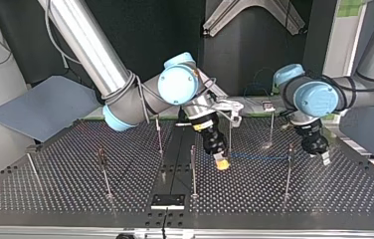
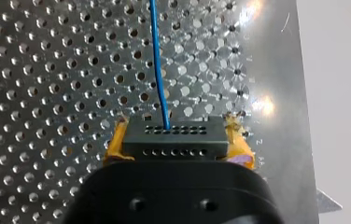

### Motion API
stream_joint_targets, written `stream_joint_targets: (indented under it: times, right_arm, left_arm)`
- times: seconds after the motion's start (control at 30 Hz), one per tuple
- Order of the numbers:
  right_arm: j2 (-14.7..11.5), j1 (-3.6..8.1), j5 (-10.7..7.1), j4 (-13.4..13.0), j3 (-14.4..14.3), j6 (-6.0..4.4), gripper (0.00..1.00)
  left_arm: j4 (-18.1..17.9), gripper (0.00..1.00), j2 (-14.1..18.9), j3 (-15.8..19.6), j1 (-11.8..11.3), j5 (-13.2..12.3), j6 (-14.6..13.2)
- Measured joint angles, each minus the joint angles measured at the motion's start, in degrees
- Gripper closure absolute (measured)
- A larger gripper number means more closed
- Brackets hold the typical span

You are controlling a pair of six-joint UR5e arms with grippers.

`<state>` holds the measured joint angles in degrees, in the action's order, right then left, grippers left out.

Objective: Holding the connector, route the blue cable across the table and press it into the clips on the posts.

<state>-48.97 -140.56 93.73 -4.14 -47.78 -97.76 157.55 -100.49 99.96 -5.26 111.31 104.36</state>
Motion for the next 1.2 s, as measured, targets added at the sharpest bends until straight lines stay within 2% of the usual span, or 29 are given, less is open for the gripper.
stream_joint_targets:
  times: [0.27, 0.77, 1.2]
  right_arm:
    - [0.04, -0.02, 2.10, 0.16, 0.09, 0.14, 1.00]
    - [0.04, 0.09, 3.22, 0.90, 0.52, 0.18, 1.00]
    - [0.05, 0.40, 3.66, 1.46, 0.53, 0.05, 1.00]
  left_arm:
    - [1.09, 0.00, 3.96, 4.02, 0.53, -2.77, 2.24]
    - [3.88, 0.00, 10.80, 10.80, 2.31, -3.04, 2.38]
    - [6.28, 0.00, 17.26, 11.71, 4.49, -4.71, 1.75]
